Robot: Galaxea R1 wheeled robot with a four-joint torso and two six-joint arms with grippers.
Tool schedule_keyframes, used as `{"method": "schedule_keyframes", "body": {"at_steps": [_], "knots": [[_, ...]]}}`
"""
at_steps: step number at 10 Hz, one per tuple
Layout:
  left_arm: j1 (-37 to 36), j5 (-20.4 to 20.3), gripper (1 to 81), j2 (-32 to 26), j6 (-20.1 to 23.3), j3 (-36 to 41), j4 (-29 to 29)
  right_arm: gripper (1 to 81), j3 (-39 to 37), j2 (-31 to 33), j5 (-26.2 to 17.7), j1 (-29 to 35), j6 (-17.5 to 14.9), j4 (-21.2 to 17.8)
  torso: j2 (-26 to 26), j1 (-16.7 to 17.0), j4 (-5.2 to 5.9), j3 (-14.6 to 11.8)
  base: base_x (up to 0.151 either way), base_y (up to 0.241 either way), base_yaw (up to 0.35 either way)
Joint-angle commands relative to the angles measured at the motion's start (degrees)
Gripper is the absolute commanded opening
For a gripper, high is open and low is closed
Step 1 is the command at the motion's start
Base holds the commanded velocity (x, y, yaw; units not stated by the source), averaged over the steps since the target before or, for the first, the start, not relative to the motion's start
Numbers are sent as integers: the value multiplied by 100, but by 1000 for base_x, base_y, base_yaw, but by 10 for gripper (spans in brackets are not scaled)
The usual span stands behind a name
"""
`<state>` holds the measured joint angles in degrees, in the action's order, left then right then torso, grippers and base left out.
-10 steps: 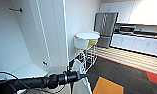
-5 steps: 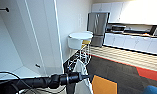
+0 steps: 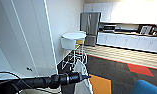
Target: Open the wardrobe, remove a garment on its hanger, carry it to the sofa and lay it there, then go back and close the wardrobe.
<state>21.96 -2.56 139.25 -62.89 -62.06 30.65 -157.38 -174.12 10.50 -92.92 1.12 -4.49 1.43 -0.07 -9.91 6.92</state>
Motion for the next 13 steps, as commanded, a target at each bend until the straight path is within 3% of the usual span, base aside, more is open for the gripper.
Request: {"method": "schedule_keyframes", "body": {"at_steps": [1, 2, 3, 4, 6, 13], "knots": [[-916, -263, 10, -11, 93, 247, 196, 811, 7, 6, -294, 128, 2, -35, 0, 0, 553, 0, 0, 0, -208], [-908, -263, 10, -11, 93, 255, 196, 811, 7, -3, -294, 137, 2, -44, 0, 0, 660, 0, 0, 0, -208], [-916, -263, 10, -11, 93, 247, 196, 811, 7, -3, -294, 145, 11, -52, 0, 0, 833, 0, 0, 0, -208], [-916, -263, 10, -11, 93, 256, 196, 811, 7, -3, -285, 145, 11, -61, 0, 0, 481, 0, 0, 0, -208], [-908, -263, 10, -2, 93, 256, 196, 811, 7, -3, -285, 146, 11, -167, 0, 0, 745, 0, 0, 0, -208], [-908, -263, 10, 103, 102, 265, 205, 811, 7, -20, -285, 129, 11, -175, 0, 0, 763, 0, 0, 0, -208]]}}
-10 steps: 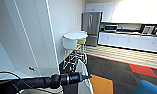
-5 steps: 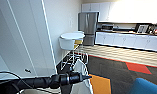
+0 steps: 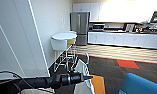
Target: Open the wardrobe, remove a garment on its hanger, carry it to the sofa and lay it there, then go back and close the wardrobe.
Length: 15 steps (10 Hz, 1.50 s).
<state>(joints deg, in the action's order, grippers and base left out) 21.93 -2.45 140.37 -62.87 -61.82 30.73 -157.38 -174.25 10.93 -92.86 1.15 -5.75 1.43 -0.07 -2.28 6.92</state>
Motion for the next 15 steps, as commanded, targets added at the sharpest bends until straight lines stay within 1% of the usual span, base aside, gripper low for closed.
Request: {"method": "schedule_keyframes", "body": {"at_steps": [1, 9, 15], "knots": [[-914, -274, 10, -17, 108, 258, 196, 811, 7, -7, -329, 131, 8, -49, 0, 0, 0, 0, 0, 0, -207], [-914, -221, 10, 9, 108, 311, 187, 811, 7, -60, -329, 148, 8, -40, 0, 0, 0, -2, 0, 0, -209], [-905, -221, 10, 9, 108, 319, 196, 811, 7, -60, -329, 166, 0, -31, 0, 0, 0, 0, 0, 0, -161]]}}
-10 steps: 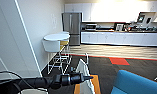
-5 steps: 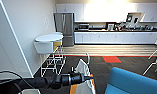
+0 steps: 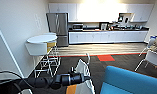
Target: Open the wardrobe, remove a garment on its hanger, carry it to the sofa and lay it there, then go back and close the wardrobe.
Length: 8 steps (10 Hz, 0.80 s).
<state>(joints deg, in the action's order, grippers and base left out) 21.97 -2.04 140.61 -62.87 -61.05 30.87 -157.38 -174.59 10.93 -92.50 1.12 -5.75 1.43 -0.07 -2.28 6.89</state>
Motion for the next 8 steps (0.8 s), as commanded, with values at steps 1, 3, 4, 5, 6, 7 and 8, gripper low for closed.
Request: {"method": "schedule_keyframes", "body": {"at_steps": [1, 3, 4, 5, 6, 7, 8], "knots": [[-918, -262, 10, -6, 117, 234, 183, 811, 7, -34, -329, 148, 2, -31, 0, 0, 0, 0, 0, 0, -156], [-909, -253, 10, 12, 117, 225, 183, 811, 7, -34, -338, 139, 2, -40, 0, 0, 0, 0, 0, 0, -157], [-909, -227, 10, 29, 126, 225, 192, 811, 7, -34, -329, 131, 2, -40, 0, 0, 0, 0, 0, 0, -156], [-909, -183, 10, 47, 126, 234, 183, 811, 7, -34, -329, 122, 2, -40, 0, 0, 0, 0, 0, 0, -159], [-918, -183, 10, 38, 126, 251, 183, 811, -2, -34, -329, 131, 2, -40, 0, 0, 0, 0, 0, 0, -162], [-918, -174, 10, 38, 126, 251, 183, 811, -2, -34, -329, 131, 2, -40, 0, 0, 0, 0, 0, 0, -168], [-918, -149, 10, 56, 126, 251, 183, 811, 7, -34, -329, 131, 2, -40, 0, 0, 0, 0, 0, 0, -171]]}}
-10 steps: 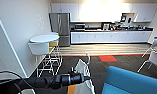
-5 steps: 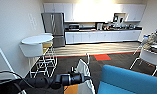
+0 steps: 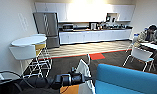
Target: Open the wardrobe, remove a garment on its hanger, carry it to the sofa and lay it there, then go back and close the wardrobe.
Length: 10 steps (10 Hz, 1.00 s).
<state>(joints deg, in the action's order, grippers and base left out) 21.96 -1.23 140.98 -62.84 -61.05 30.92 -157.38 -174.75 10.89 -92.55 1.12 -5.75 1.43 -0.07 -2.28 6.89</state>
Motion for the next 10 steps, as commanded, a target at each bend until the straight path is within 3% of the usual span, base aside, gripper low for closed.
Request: {"method": "schedule_keyframes", "body": {"at_steps": [1, 10], "knots": [[-908, -211, 10, 53, 132, 243, 187, 811, 7, -18, -324, 136, 2, -40, 0, 0, 0, 0, 0, 0, -178], [-908, -79, 10, 185, 141, 251, 187, 811, 7, -62, -324, 153, 2, -31, 0, 0, 0, 0, 0, 0, -181]]}}
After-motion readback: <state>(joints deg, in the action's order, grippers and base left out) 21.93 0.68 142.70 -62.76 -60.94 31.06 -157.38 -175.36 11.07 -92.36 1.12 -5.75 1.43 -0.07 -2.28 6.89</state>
